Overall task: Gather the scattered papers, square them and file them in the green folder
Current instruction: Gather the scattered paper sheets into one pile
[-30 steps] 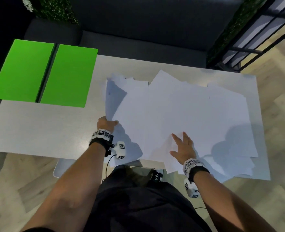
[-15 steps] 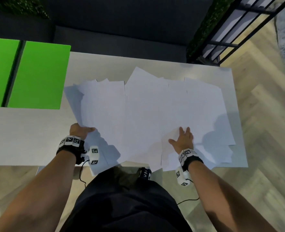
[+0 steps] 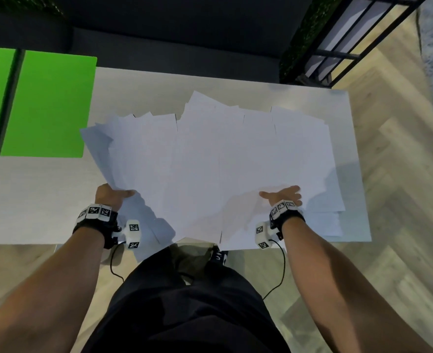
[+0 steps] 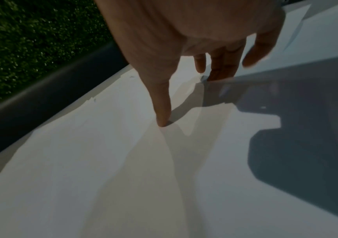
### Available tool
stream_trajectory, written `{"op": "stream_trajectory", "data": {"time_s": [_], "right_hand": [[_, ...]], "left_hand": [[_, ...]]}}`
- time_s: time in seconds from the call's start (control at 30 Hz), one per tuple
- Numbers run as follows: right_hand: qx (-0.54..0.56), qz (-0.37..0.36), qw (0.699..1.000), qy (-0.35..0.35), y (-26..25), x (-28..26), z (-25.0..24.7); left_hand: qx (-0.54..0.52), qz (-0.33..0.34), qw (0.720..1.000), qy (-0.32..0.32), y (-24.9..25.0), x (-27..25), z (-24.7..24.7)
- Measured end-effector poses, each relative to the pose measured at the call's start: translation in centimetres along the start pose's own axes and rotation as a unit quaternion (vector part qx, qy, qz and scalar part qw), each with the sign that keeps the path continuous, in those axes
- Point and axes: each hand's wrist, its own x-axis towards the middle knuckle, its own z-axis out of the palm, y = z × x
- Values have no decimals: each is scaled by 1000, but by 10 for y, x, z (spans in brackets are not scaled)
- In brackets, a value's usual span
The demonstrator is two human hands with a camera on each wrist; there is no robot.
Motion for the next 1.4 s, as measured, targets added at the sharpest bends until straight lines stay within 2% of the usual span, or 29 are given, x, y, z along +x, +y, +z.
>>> {"op": "stream_trajectory", "data": {"time_s": [0.13,0.37,0.53,0.6,0.67,0.8,0.87,0.97,1.03,1.1,1.17,1.27,1.4], "right_hand": [[9,-12,1000,27,-3,-6,1],[153,-109,982,4,7,-13,-20],[202,-187,961,0,27,-15,-47],[208,-214,954,28,35,-22,-62],[214,-250,941,80,40,-37,-77],[203,-309,917,151,40,-83,-111],[207,-325,909,159,37,-99,-123],[294,-345,884,112,28,-109,-121],[322,-343,881,47,12,-112,-95],[334,-288,896,-48,-7,-105,-51],[299,-238,918,-105,-26,-96,-2],[231,-186,949,-104,-53,-98,46],[172,-145,972,-71,-81,-114,58]], "left_hand": [[-4,-2,1000,-7,-2,3,-2],[-29,-18,999,-13,-9,14,-3],[-35,-12,999,-15,-18,26,-3],[-32,-10,999,-13,-22,33,-2],[-36,-16,999,-16,-8,11,-6],[-38,-9,999,-18,-19,27,-4],[-35,-4,999,-19,-30,44,1],[-19,-8,1000,-19,-8,14,-4],[-8,-8,1000,-19,-6,10,-4],[-18,-4,1000,-13,-9,14,-3],[-12,11,1000,-9,-8,13,-1],[-25,4,1000,-11,-8,8,-3],[-43,-12,998,-37,-28,42,3]]}}
